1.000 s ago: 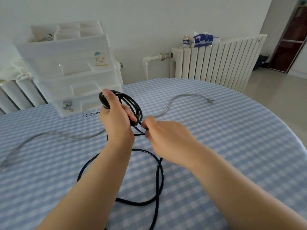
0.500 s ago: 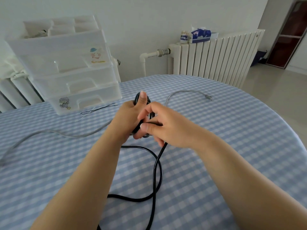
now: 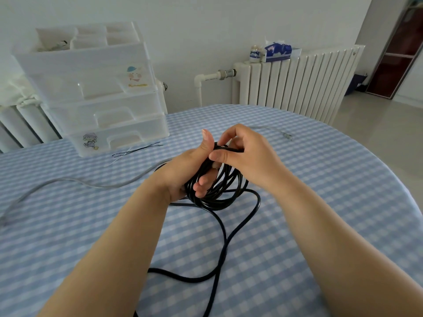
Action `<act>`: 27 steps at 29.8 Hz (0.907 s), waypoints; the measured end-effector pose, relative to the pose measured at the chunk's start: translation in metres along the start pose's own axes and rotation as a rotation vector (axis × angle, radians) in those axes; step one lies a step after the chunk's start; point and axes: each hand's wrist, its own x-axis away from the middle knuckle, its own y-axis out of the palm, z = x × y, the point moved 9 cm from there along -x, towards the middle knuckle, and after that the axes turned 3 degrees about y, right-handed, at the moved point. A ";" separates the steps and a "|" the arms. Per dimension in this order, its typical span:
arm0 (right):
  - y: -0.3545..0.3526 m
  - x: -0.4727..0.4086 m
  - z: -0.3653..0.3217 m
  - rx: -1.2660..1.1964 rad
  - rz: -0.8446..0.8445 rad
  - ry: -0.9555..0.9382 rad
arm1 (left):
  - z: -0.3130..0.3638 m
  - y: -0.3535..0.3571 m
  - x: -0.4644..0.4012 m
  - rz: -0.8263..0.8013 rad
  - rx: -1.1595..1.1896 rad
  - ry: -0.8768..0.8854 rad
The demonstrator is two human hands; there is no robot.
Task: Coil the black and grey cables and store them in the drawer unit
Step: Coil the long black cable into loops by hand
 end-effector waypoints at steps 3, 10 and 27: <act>-0.004 -0.005 0.008 -0.012 -0.025 0.015 | -0.002 0.005 0.001 -0.088 0.058 -0.004; -0.023 -0.013 0.030 -0.056 -0.116 0.036 | -0.003 0.018 0.005 -0.278 0.136 -0.019; 0.019 -0.008 0.068 -0.943 -0.017 0.498 | 0.015 -0.023 -0.002 0.112 1.011 0.196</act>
